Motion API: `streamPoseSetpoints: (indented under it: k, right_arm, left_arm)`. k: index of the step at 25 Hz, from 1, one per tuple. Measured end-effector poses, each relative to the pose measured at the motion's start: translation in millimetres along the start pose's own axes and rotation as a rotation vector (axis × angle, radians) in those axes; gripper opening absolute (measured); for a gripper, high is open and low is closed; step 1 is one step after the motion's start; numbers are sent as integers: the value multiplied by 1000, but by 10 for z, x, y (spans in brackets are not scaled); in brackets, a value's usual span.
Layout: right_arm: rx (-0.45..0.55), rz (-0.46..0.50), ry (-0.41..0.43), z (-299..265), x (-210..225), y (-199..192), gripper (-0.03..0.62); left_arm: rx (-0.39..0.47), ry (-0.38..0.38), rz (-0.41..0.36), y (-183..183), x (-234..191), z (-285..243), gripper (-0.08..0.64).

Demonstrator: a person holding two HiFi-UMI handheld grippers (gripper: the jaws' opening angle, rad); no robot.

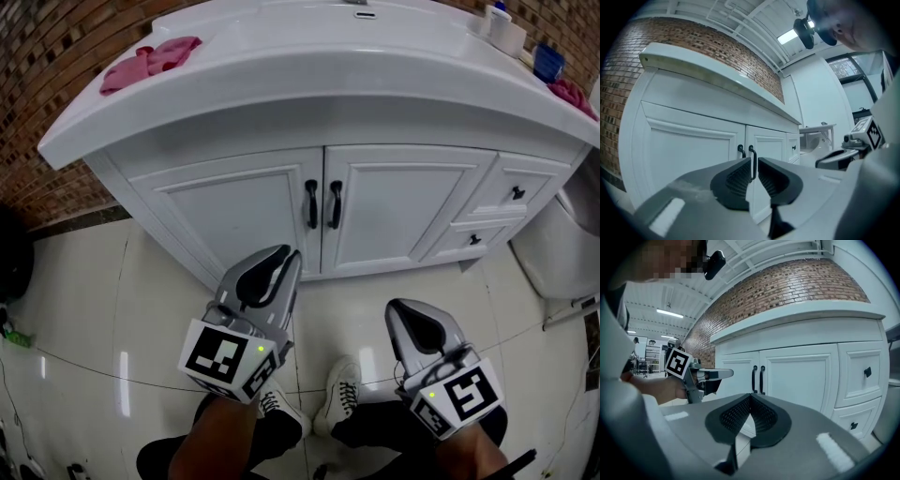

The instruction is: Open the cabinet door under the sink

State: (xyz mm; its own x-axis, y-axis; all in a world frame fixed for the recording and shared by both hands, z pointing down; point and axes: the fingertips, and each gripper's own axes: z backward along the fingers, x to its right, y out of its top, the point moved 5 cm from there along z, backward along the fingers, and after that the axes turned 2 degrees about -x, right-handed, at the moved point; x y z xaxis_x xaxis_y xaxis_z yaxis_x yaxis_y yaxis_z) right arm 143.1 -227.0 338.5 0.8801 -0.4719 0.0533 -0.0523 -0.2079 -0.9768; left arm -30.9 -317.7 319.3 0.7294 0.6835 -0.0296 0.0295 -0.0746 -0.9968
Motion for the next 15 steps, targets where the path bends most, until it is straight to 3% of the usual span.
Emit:
streamPoseSetpoints:
  k: [15]
  right_arm:
    - [-35, -70, 10, -191, 185, -130, 9]
  left_arm:
    - [-30, -12, -12, -197, -272, -697, 95]
